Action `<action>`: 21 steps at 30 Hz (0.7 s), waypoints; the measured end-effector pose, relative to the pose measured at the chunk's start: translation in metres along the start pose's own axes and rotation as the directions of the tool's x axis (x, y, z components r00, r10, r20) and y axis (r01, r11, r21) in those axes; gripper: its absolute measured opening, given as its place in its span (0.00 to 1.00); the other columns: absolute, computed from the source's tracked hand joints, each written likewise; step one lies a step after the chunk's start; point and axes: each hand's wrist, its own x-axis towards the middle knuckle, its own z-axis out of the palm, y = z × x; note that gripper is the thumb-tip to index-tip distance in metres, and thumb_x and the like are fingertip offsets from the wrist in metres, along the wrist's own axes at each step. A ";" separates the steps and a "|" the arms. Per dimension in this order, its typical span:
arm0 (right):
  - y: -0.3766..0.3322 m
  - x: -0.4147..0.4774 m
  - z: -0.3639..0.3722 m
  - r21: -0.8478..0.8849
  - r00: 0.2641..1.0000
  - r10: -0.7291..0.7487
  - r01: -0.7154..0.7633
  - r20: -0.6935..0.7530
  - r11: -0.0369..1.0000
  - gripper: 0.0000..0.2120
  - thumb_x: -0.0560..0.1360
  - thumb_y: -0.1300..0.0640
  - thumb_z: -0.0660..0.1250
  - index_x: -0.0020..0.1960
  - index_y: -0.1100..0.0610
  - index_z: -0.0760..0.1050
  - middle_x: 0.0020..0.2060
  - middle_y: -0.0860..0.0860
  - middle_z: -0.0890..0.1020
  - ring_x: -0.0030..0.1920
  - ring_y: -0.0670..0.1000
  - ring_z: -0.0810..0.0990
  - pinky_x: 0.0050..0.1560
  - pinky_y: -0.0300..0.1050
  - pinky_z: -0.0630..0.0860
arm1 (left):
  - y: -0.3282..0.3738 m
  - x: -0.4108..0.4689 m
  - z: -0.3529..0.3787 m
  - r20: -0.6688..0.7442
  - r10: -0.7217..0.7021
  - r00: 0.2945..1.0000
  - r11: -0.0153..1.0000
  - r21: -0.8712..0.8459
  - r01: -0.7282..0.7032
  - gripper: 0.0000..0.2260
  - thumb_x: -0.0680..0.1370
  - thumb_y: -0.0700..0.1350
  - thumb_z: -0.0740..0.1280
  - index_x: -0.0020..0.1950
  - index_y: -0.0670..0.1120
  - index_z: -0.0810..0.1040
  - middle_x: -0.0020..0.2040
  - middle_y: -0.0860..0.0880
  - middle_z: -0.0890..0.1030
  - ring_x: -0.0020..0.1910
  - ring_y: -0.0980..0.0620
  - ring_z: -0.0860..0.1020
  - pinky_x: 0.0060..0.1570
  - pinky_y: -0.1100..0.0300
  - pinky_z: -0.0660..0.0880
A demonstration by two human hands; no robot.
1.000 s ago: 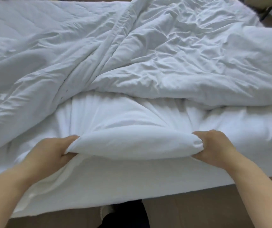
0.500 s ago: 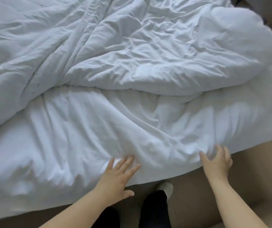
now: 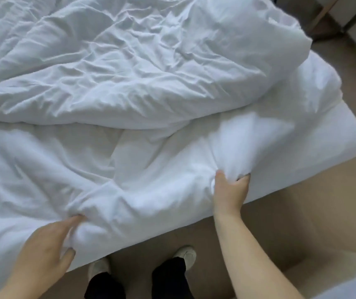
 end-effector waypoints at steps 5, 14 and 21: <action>0.061 0.010 -0.028 -0.296 0.955 0.201 -0.132 0.219 0.946 0.29 0.78 0.56 0.60 0.74 0.60 0.52 0.68 0.55 0.68 0.66 0.56 0.69 0.62 0.45 0.67 | 0.102 0.041 0.032 -0.069 0.222 0.973 0.967 -0.113 -0.229 0.25 0.71 0.55 0.57 0.67 0.50 0.64 0.69 0.62 0.63 0.70 0.63 0.59 0.70 0.61 0.52; 0.025 0.070 -0.071 -0.100 0.918 0.240 -0.220 0.315 0.970 0.34 0.75 0.57 0.65 0.75 0.53 0.50 0.64 0.53 0.70 0.59 0.49 0.72 0.60 0.46 0.71 | 0.188 0.147 0.093 0.427 0.205 0.881 0.952 0.124 -0.282 0.33 0.63 0.68 0.50 0.61 0.51 0.67 0.54 0.48 0.82 0.58 0.50 0.71 0.57 0.54 0.64; -0.019 0.146 -0.084 -0.015 0.955 0.191 -0.193 0.228 0.981 0.33 0.77 0.55 0.61 0.75 0.52 0.47 0.73 0.54 0.60 0.71 0.54 0.63 0.68 0.50 0.63 | 0.258 0.188 0.068 0.281 0.369 0.886 0.917 0.045 -0.397 0.33 0.72 0.66 0.51 0.73 0.52 0.57 0.72 0.51 0.59 0.70 0.54 0.65 0.66 0.59 0.65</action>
